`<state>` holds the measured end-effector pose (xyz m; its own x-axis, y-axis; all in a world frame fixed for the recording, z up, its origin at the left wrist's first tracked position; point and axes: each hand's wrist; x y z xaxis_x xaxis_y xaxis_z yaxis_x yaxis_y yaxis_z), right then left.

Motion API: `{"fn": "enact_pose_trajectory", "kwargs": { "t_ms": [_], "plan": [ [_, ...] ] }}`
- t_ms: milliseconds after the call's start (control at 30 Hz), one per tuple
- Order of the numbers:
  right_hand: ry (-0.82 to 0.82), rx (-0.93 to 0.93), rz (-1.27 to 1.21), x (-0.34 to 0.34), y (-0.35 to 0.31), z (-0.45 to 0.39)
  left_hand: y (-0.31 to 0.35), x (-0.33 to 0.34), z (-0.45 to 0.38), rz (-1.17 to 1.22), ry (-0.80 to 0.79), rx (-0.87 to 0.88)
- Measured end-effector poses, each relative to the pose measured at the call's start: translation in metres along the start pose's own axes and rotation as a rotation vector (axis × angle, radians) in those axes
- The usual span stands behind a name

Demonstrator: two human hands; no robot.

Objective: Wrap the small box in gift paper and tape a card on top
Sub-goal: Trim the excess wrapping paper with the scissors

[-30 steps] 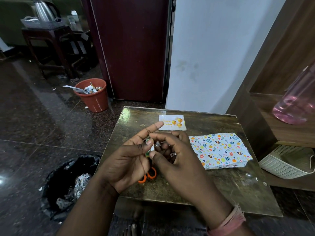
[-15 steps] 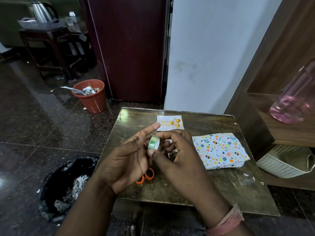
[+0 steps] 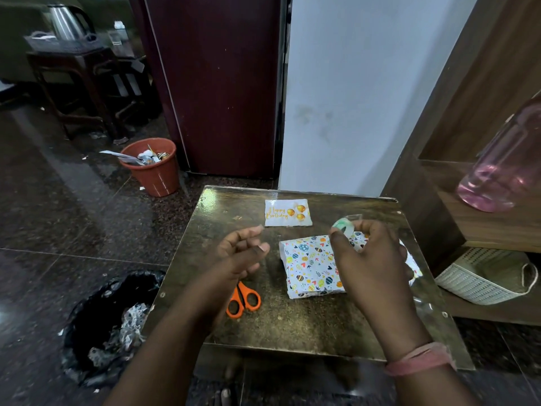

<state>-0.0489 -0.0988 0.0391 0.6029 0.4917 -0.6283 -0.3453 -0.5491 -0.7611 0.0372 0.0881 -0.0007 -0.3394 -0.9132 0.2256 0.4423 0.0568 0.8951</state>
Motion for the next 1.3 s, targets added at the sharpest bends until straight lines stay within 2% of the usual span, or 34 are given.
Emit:
{"fn": "enact_pose_trajectory", "kwargs": {
  "t_ms": [100,167,267,400,567,700,967,1100,1300],
  "plan": [
    [0.105,-0.003,0.042,-0.001,0.0,-0.001,-0.003,-0.001,-0.002,-0.031,-0.02,0.003],
    [0.131,0.06,0.082,-0.007,0.0,-0.002,-0.004,-0.002,-0.002,-0.012,-0.045,0.008],
    [0.119,0.12,0.034,-0.011,0.006,-0.004,-0.004,0.0,-0.002,0.017,-0.093,0.001],
    [0.102,0.101,-0.055,-0.002,0.011,-0.007,-0.003,0.006,0.002,0.032,-0.16,-0.022],
    [0.023,0.09,-0.13,0.006,0.015,-0.007,-0.003,0.005,0.002,0.023,-0.152,-0.018],
    [0.024,0.071,-0.172,0.006,0.021,-0.01,-0.003,0.005,0.002,0.015,-0.153,-0.018],
    [-0.043,0.129,-0.402,-0.004,0.017,-0.014,-0.004,-0.003,-0.002,-0.033,-0.05,0.009],
    [-0.097,0.158,-0.489,-0.002,0.013,-0.012,-0.001,-0.008,-0.003,0.022,-0.001,0.043],
    [-0.067,0.194,-0.552,-0.006,0.016,-0.015,-0.001,-0.006,-0.005,0.042,0.074,0.091]
  ]
}}
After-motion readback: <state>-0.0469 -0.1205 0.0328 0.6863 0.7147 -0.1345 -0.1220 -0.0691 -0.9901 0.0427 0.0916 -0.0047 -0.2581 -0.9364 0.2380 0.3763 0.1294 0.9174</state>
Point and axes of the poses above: each hand's wrist, its own z-axis away from the middle knuckle, its own x-axis out of the palm, y = z × x, and after that the axes turned 9 degrees about -x, right-handed
